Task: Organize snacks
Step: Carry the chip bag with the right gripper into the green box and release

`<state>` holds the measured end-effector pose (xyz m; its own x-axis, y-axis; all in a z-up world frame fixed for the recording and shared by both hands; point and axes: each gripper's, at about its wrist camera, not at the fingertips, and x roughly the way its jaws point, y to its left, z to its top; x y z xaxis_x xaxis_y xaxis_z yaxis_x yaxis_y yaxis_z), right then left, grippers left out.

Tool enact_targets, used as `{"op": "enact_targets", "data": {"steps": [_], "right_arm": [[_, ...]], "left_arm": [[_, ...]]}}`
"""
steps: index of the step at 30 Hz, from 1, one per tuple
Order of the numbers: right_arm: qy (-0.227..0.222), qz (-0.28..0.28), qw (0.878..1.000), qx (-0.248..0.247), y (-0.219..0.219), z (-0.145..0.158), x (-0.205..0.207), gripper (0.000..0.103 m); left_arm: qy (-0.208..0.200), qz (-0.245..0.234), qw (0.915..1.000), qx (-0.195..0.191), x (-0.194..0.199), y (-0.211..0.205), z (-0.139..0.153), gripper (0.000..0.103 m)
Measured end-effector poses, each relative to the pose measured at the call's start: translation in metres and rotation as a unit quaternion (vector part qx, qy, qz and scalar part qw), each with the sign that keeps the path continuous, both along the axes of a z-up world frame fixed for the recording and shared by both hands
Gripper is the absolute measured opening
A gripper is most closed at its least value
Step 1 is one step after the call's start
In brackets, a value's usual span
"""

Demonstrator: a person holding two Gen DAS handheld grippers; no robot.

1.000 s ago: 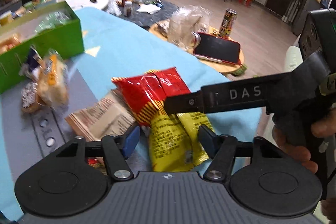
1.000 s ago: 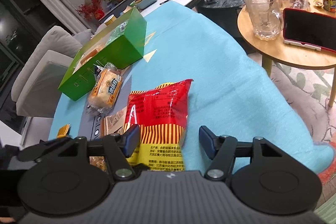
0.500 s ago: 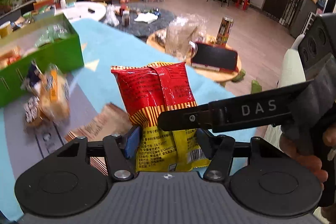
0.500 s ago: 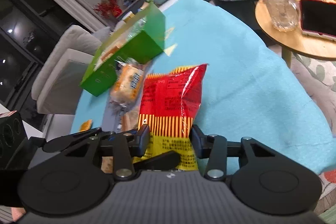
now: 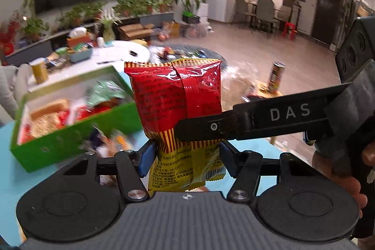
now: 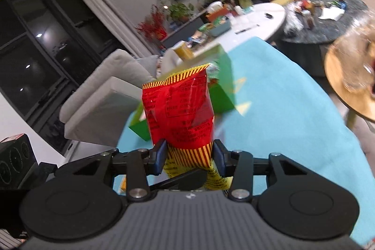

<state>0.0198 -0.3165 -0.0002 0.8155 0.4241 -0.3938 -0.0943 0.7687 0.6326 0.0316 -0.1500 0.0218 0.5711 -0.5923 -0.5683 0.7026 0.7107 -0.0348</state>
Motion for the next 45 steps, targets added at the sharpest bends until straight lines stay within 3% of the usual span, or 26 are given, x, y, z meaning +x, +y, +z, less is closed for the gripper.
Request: {"op": "enact_targets", "data": {"steps": [11,20,32,39,45], "right_arm": [[-0.025,0.042,0.999,0.01,0.028,0.022,0.066,0.048],[-0.033,0.047,0.998,0.009,0.034,0.033,0.121,0.048],[-0.006,0.028,1.0,-0.01,0.034,0.021,0.191,0.048],[0.021,0.006,1.0,-0.017,0.03,0.006,0.216,0.049],[0.025,-0.004,1.0,-0.012,0.023,-0.001,0.212,0.049]], "left_arm": [[-0.021,0.06,0.998,-0.002,0.057,0.034,0.021,0.057],[-0.031,0.079,0.9964,0.001,0.122,0.034,0.027,0.06],[-0.012,0.077,0.9968,0.019,0.203,0.014,0.002,0.061],[0.008,0.085,0.9957,0.036,0.228,0.006,-0.022,0.067],[0.016,0.105,0.9938,0.034,0.229,0.017,-0.027,0.071]]}}
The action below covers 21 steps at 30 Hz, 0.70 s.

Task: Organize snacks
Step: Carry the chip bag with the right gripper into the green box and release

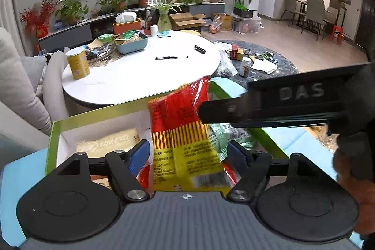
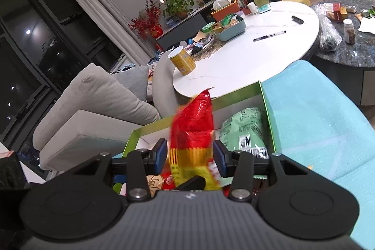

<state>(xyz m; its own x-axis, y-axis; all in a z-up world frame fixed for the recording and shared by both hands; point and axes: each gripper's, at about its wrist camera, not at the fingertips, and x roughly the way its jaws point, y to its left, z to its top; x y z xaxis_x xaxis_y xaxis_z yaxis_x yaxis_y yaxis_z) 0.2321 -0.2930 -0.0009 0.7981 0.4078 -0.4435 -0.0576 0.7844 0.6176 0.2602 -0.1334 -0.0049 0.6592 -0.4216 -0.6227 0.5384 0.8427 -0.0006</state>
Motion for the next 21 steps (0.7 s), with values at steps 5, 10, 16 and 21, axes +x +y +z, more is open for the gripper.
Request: {"op": "enact_targets", "data": {"steps": [5,10,16,21], "right_arm": [[-0.004,-0.002,1.0,-0.006,-0.001,0.005,-0.008,0.049],[-0.009,0.0,1.0,-0.012,-0.001,0.012,-0.019,0.05],[-0.016,-0.006,1.0,-0.009,-0.002,0.021,-0.037,0.051],[-0.032,-0.012,0.999,-0.01,-0.004,0.034,-0.055,0.053]], "left_arm": [[-0.004,0.01,0.9999,-0.005,-0.008,0.008,0.005,0.074],[-0.016,0.013,0.9998,-0.009,-0.021,0.015,0.014,0.077],[-0.027,0.021,0.9993,-0.014,-0.036,0.025,0.025,0.078],[-0.04,0.03,0.9984,-0.027,-0.053,0.038,0.039,0.079]]}}
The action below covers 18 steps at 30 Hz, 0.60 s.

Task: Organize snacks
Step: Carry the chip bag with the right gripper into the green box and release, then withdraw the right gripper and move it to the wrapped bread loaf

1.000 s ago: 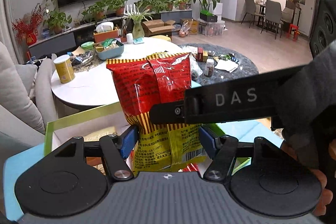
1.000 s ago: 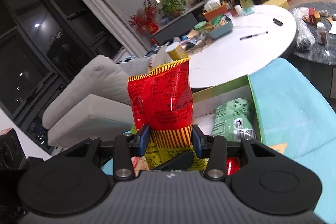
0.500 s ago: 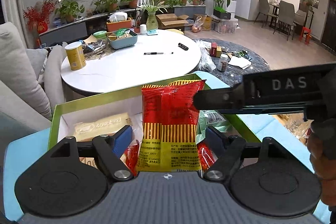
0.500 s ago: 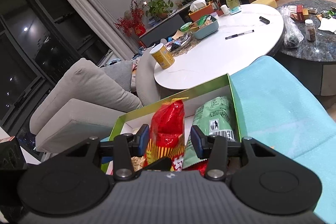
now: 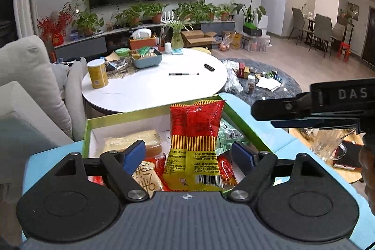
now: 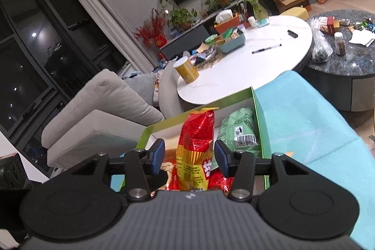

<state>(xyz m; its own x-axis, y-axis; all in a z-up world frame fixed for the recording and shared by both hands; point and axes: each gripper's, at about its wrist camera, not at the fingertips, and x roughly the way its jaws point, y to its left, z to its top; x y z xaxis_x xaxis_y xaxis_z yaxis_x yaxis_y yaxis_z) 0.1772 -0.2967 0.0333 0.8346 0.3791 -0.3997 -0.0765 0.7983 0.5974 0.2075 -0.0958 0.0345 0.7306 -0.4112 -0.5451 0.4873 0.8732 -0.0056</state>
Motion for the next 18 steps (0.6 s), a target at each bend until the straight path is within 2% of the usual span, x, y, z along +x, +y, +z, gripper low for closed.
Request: {"op": "enact_targets", "data": {"steps": [7,18], "right_arm": [[-0.015,0.009,1.0,-0.01,0.007,0.012,-0.034,0.056],[-0.011,0.022,1.0,-0.014,0.014,0.008,-0.088,0.062]], "left_arm": [[-0.014,0.007,0.9998,-0.015,-0.037,0.018,0.013,0.083],[-0.025,0.011,0.9993,-0.024,-0.098,0.041,0.015,0.086]]}}
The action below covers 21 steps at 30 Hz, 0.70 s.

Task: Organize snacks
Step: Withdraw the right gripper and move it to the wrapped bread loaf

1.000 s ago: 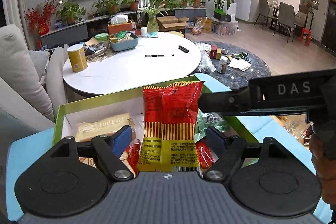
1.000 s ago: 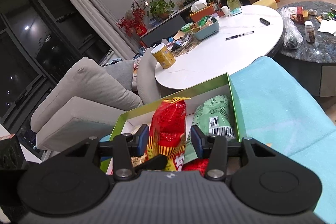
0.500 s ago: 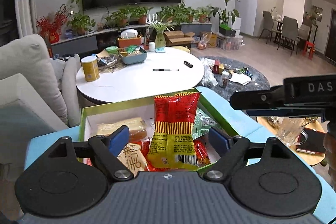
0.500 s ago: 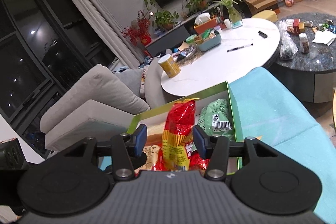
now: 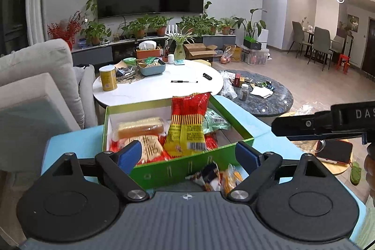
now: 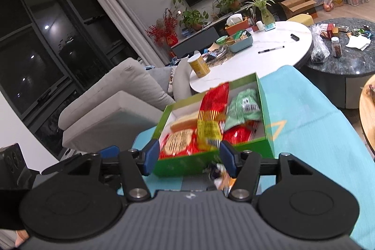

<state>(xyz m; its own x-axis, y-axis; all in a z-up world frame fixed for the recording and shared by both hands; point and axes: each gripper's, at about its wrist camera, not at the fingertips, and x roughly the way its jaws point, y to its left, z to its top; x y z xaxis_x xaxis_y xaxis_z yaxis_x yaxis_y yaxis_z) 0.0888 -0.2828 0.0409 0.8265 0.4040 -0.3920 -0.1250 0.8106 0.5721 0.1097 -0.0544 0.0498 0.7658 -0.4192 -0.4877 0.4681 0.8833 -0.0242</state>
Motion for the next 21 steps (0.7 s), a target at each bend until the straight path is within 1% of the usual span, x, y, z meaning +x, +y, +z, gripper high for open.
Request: {"op": "enact_targets", "data": {"steps": [3,8,12,16,18,21], "right_arm": [[-0.001,0.005,1.0,-0.006,0.003,-0.002,-0.013,0.063],[-0.008,0.006,1.0,-0.028,0.009,-0.007,-0.038,0.065],[-0.014,0.006,0.998,-0.055,0.014,-0.014,-0.056,0.065],[-0.013,0.028,0.997,-0.074,0.023,-0.024,-0.068,0.065],[-0.009,0.041,0.996,-0.085,0.029,-0.029,-0.072,0.065],[0.001,0.057,0.994,-0.095,0.036,-0.037,-0.077,0.065]], "left_arm": [[0.006,0.002,1.0,-0.002,-0.015,0.004,-0.005,0.087],[0.004,0.006,0.9999,0.01,-0.038,0.011,-0.017,0.089],[0.006,0.03,0.9994,0.019,-0.049,0.025,-0.028,0.091],[0.012,0.05,0.9984,0.025,-0.057,0.038,-0.039,0.092],[0.021,0.052,0.9981,0.024,-0.059,0.045,-0.045,0.092],[0.032,0.067,0.9971,0.018,-0.062,0.054,-0.053,0.092]]}}
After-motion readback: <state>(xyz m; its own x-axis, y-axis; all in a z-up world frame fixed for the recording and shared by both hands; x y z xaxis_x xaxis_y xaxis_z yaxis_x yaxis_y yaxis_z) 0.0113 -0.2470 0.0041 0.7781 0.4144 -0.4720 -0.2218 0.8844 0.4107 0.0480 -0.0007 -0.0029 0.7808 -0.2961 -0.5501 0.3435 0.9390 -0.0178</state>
